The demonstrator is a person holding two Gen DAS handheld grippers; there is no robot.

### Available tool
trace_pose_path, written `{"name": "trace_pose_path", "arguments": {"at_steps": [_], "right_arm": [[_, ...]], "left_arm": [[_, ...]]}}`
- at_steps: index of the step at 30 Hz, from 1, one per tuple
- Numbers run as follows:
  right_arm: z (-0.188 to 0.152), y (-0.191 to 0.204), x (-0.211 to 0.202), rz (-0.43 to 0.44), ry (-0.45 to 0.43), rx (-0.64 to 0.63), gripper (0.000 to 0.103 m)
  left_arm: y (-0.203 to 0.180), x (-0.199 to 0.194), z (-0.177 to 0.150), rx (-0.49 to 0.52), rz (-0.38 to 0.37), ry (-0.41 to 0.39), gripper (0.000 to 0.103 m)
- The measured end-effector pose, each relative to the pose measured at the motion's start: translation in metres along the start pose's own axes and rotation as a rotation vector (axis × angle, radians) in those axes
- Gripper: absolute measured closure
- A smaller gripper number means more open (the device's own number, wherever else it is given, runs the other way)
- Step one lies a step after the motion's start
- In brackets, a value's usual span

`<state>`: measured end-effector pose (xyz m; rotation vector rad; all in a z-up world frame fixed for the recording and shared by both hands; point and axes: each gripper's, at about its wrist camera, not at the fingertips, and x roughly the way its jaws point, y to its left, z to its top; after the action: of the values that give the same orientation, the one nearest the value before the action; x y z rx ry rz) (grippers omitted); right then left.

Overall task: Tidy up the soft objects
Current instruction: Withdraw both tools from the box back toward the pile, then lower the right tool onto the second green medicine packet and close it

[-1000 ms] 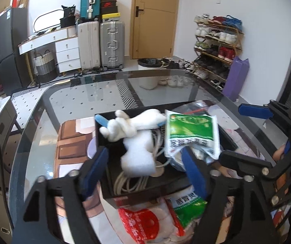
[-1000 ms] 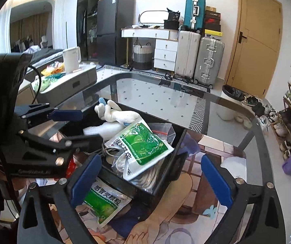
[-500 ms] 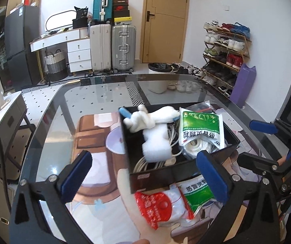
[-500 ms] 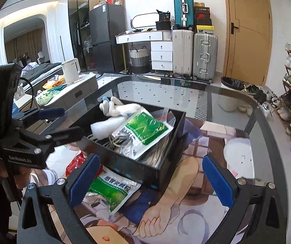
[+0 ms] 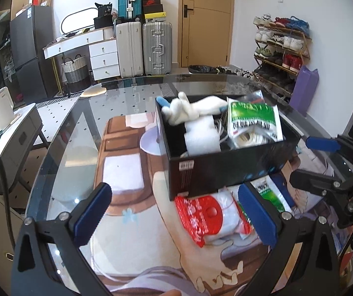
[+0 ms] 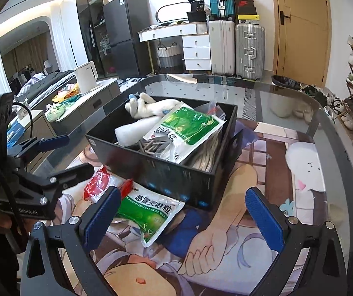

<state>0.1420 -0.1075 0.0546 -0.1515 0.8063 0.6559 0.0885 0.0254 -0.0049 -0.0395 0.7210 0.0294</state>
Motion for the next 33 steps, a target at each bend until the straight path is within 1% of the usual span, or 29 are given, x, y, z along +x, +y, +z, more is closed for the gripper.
{"name": "trace_pose_path", "arguments": {"at_steps": [12, 21, 26, 33], "right_arm": [[-0.009, -0.003, 0.013, -0.009, 0.060, 0.008, 0.001], [-0.013, 0.001, 0.028, 0.001, 0.119, 0.011, 0.001], [-0.019, 0.008, 0.040, -0.009, 0.161, 0.009, 0.001], [-0.021, 0.010, 0.046, 0.002, 0.177, 0.011, 0.001]], "left_arm": [[0.003, 0.007, -0.018, -0.022, -0.002, 0.038, 0.000], [0.005, 0.007, -0.022, -0.021, -0.022, 0.042, 0.000], [0.006, 0.007, -0.023, -0.033, -0.031, 0.045, 0.000], [0.006, 0.008, -0.023, -0.033, -0.044, 0.052, 0.000]]}}
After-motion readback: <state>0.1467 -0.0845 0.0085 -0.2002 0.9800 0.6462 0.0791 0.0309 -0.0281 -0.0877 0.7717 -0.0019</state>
